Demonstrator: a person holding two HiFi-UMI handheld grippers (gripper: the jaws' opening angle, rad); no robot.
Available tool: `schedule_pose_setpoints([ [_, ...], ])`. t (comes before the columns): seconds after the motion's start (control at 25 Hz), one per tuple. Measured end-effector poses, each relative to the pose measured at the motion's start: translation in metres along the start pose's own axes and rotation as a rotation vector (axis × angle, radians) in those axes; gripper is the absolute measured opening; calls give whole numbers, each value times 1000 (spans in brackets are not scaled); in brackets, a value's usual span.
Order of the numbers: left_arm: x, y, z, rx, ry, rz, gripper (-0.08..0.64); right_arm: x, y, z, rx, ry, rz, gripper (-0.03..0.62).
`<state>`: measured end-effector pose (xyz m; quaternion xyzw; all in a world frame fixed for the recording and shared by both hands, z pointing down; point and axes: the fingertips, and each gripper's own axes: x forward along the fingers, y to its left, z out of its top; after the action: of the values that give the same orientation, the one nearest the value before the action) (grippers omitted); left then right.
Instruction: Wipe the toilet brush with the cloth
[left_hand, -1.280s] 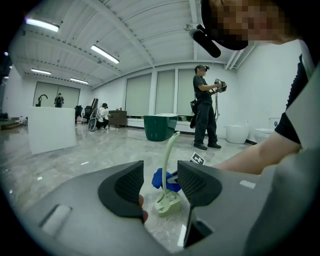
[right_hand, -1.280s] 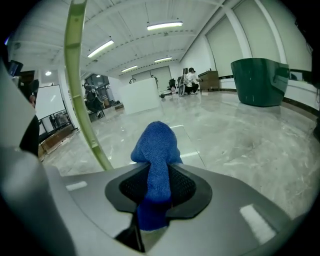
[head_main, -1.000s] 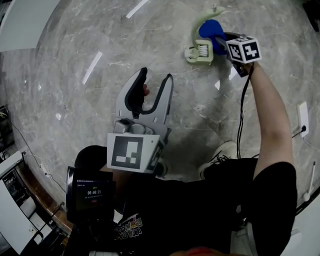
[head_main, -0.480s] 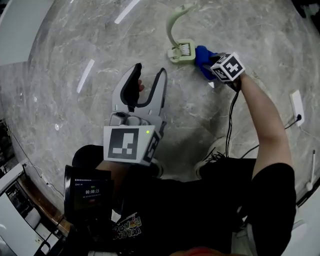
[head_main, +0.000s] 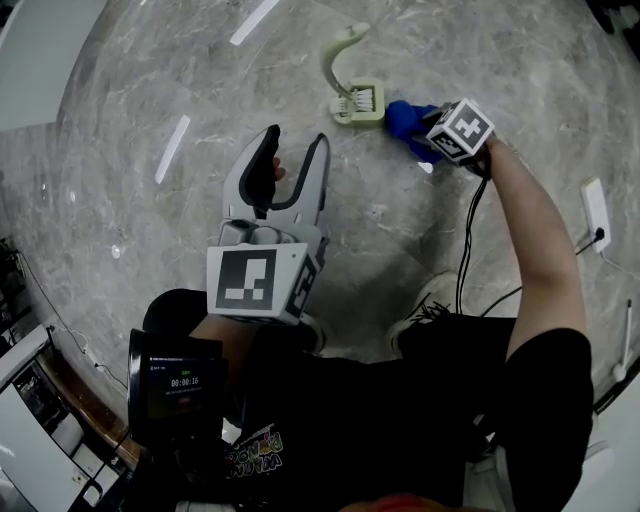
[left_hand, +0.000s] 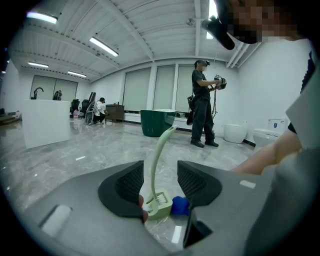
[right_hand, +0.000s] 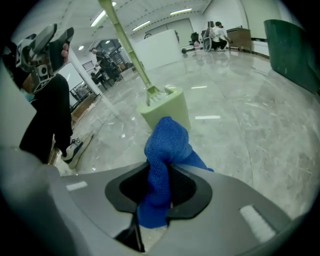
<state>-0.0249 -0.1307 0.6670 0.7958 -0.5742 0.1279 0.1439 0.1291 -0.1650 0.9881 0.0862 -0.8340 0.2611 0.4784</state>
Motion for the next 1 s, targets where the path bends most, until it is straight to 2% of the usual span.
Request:
schedule_pose_setpoints([
  [0.08, -2, -1, 1, 3, -5, -6, 213, 0, 17, -6, -25, 46, 60, 103],
  [0.16, -3, -1, 4, 5, -10, -10, 213, 5, 36, -2, -44, 51, 105, 103],
  [0.32, -1, -1, 9, -2, -18, -10, 213, 24, 62, 21, -71, 23, 144, 103],
  [0.44, -4, 1, 4, 3, -5, -2, 213, 41, 78, 35, -55, 5, 159, 103],
  [0.68, -17, 9, 13, -6, -33, 9, 213, 59, 89, 70, 65, -123, 142, 104],
  [1.0, -22, 11, 15, -15, -30, 21, 213, 61, 65, 90, 186, -222, 31, 103],
])
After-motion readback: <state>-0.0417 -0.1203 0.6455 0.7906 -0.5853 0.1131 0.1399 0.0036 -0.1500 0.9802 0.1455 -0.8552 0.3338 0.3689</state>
